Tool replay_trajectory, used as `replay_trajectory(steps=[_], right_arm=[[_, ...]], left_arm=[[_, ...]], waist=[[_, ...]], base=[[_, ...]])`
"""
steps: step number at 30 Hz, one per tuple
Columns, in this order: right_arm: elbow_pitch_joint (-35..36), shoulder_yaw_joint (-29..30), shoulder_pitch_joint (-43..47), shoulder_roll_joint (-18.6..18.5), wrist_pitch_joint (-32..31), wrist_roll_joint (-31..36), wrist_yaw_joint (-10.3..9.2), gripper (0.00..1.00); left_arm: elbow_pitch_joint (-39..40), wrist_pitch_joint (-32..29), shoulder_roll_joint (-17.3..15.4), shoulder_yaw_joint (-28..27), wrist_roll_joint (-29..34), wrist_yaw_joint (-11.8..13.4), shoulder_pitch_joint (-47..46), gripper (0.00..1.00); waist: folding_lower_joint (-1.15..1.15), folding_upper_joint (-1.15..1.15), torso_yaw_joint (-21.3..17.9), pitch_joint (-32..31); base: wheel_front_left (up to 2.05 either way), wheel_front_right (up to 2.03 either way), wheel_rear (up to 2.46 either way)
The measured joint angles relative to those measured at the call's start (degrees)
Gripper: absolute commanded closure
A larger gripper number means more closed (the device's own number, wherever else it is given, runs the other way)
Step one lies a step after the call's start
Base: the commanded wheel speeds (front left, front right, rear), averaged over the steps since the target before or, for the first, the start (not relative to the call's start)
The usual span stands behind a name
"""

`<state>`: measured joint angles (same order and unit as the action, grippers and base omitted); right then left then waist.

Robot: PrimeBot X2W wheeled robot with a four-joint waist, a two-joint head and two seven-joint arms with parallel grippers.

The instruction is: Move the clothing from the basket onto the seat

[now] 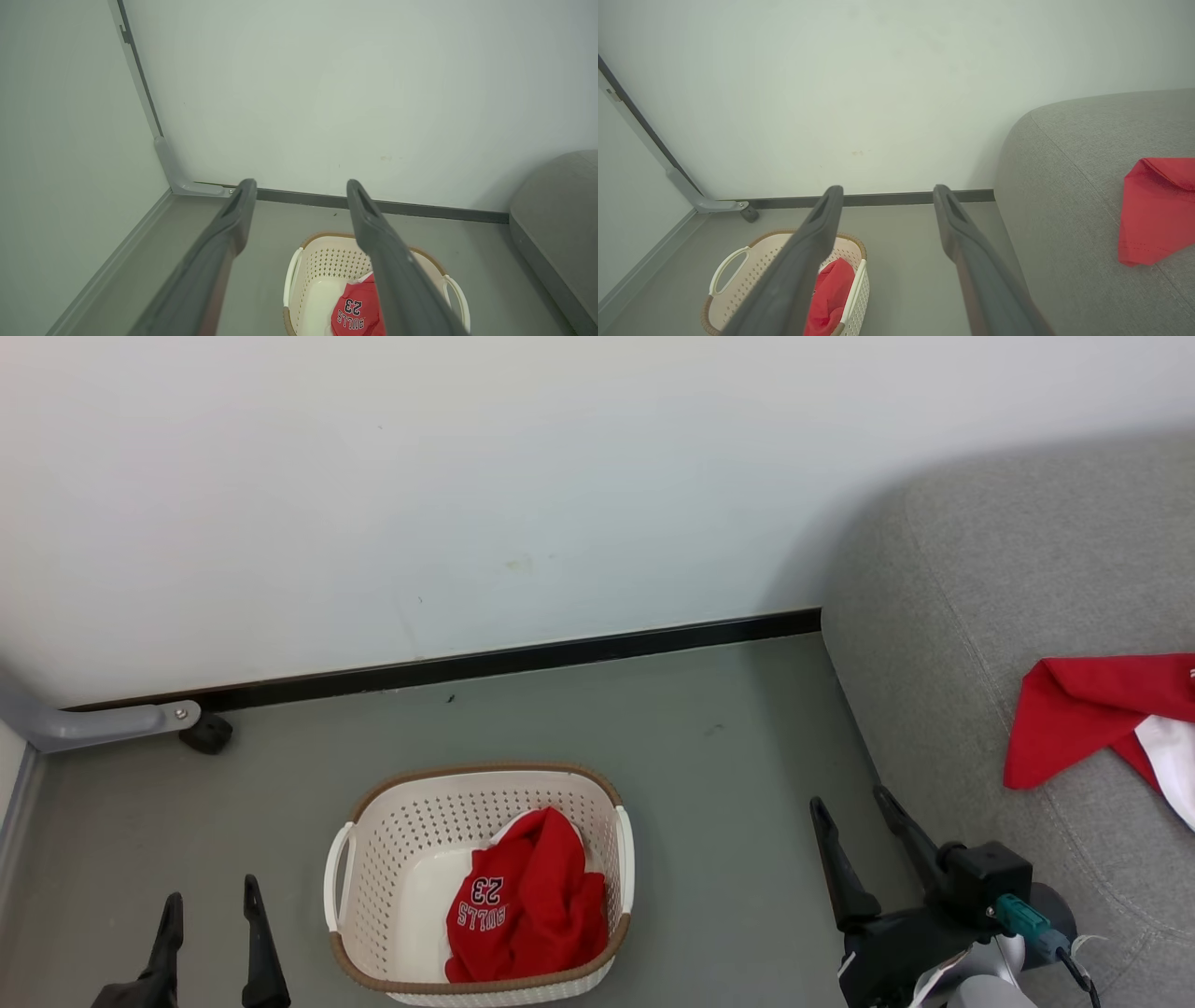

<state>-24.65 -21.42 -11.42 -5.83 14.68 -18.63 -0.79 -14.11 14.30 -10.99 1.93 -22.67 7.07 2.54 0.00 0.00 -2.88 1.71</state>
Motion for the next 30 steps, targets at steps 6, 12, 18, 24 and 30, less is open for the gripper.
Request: replay_trajectory(steps=[6, 12, 18, 24, 30], right_arm=[[1.4, 0.1, 1.4, 0.1, 0.0, 0.6, -1.51, 0.0], [2.0, 0.0, 1.9, 0.3, 0.0, 0.6, -2.16, 0.0], [2.3, -0.1, 2.4, 0.4, 0.0, 0.8, -2.24, 0.0], [2.7, -0.1, 2.6, 0.4, 0.0, 1.0, -2.31, 0.0], [3.5, 0.0, 2.7, 0.4, 0.0, 1.0, -2.32, 0.0]], left_arm=[[1.2, 0.0, 1.2, -0.4, 2.4, 0.0, 2.7, 0.0], [1.5, 0.0, 2.0, -0.5, 3.3, 0.0, 3.9, 0.0], [1.7, 0.0, 2.7, -1.2, 5.1, 0.0, 5.3, 0.0], [2.1, 0.0, 3.2, -1.7, 5.3, 0.0, 5.4, 0.0], [2.2, 0.0, 3.6, -1.9, 5.6, 0.0, 5.4, 0.0]], waist=[[0.0, 0.0, 0.0, -0.8], [0.0, 0.0, 0.0, -1.2], [0.0, 0.0, 0.1, -1.4], [0.0, 0.0, 0.2, -1.4], [0.0, 0.0, 0.2, -1.3]], base=[[0.0, 0.0, 0.0], [0.0, 0.0, 0.0], [0.0, 0.0, 0.0], [0.0, 0.0, 0.0], [0.0, 0.0, 0.0]])
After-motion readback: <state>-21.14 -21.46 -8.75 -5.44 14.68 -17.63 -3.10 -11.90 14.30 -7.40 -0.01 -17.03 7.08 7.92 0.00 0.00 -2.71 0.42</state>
